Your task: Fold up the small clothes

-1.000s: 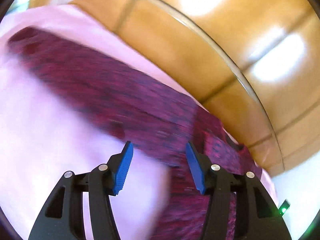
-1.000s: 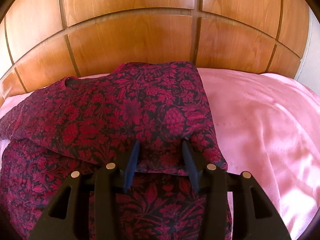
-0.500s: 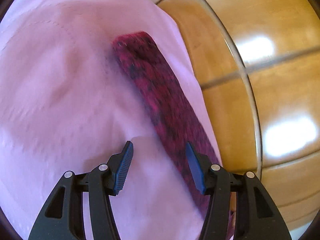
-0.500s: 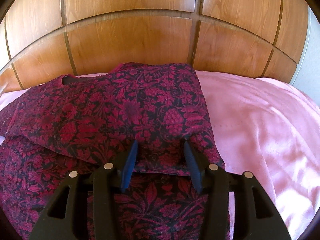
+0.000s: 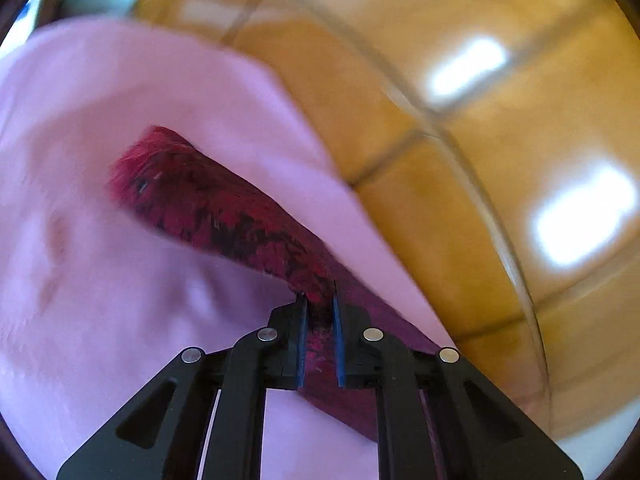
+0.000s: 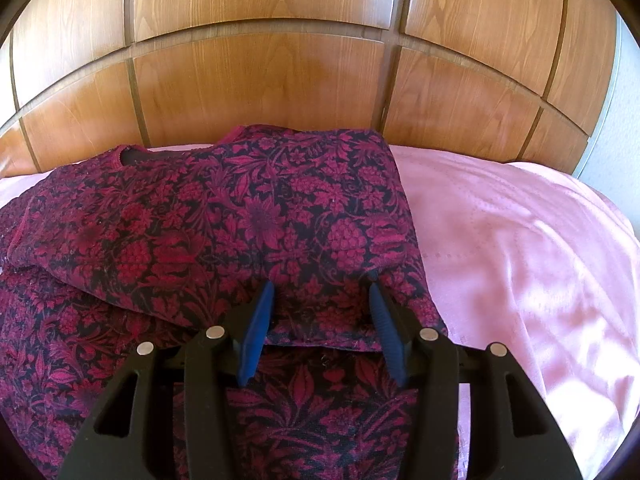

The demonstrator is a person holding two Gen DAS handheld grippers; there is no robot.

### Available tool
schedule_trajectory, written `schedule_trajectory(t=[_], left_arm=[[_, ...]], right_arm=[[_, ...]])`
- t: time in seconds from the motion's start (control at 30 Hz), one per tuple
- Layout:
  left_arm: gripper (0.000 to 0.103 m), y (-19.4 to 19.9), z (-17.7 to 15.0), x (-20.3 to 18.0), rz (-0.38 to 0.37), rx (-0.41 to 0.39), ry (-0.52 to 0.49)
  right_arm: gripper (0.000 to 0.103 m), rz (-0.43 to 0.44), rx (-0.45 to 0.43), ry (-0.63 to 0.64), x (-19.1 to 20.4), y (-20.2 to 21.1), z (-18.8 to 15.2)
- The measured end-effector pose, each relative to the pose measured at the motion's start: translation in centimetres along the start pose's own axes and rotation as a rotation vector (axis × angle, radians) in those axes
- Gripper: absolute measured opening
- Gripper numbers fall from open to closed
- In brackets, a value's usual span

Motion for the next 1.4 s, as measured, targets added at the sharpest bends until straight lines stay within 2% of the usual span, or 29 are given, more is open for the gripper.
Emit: schedule_trajectory(t=[0.07, 0.17, 0.3, 0.5, 0.6, 0.63, 0.67, 0.83, 0.93, 1.03, 1.1, 1.13, 1.2, 1.3, 1.33, 1.4], left_arm=[[0.01, 1.4, -1.3, -3.7, -0.075, -0.002, -0.079], [0.01, 3.2, -4.8, -10.2, -0.186, 0.007, -0.222], [0.009, 4.6, -12.0, -16.4, -0.296, 0.083, -0.382], [0.009, 3.1, -21.8, -21.0, -0.345, 0.248, -0.51], [0.017, 2.5, -25.1, -21.4, -0.319, 0.302, -0.569], [0.027, 2.9, -25.7, -21.4, -0.317, 0.306, -0.582], [0.04, 3.3, -26.0, -21.6, -0.325, 0.309, -0.59], [0.066, 6.1, -25.1, -21.7, -0.378, 0.287, -0.56], [0.066, 7.8, -24.4, -20.8, -0.386, 0.255, -0.565], [0.066, 8.3, -23.3, -19.2, -0.357, 0.236, -0.542], [0.066, 8.0, -22.2, -17.4, -0.276, 0.207, -0.539], [0.066, 7.6, -21.7, -16.0, -0.21, 0.189, -0.537], [0.066, 7.2, -21.1, -13.8, -0.141, 0.181, -0.506], [0.066, 6.6, -20.0, -10.9, -0.068, 0.182, -0.432], [0.066, 6.5, -19.9, -10.5, -0.06, 0.185, -0.421], [0.066, 6.2, -19.7, -9.9, -0.033, 0.175, -0.43]], right_arm=[[0.049, 0.001, -0.001, -0.002, 0.0, 0.0, 0.0], [0.049, 0.002, -0.001, -0.005, 0.0, 0.0, 0.1], [0.049, 0.005, -0.001, -0.009, -0.1, 0.0, 0.1], [0.049, 0.013, -0.002, -0.023, -0.3, -0.1, 0.1], [0.049, 0.019, -0.002, -0.031, -0.4, -0.1, 0.1], [0.049, 0.02, -0.002, -0.034, -0.5, -0.1, 0.1], [0.049, 0.022, -0.001, -0.037, -0.5, -0.1, 0.1], [0.05, 0.059, 0.024, -0.088, -0.9, 0.2, 0.9], [0.053, 0.132, -0.008, -0.184, -0.3, 1.9, 3.0], [0.053, 0.295, -0.023, -0.255, 3.4, 3.5, 5.1], [0.053, 0.399, 0.011, -0.26, 6.8, 3.7, 5.5], [0.053, 0.449, 0.035, -0.259, 9.0, 3.6, 5.7], [0.053, 0.51, 0.069, -0.248, 12.7, 3.1, 5.8], [0.053, 0.533, 0.15, -0.222, 16.7, 1.3, 5.3], [0.051, 0.528, 0.184, -0.207, 18.0, 0.4, 4.9], [0.029, 0.493, 0.195, -0.167, 19.2, -0.6, 5.0]])
Point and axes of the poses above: each gripper's, at about its wrist camera, not at the fingertips, and y roughly against the way its jaws point, x to its left, z to its top, the point moved 10 cm from there along -y, roughly the way its jaws point, and after that the axes turned 13 degrees about -x, right-handed, at the moved point
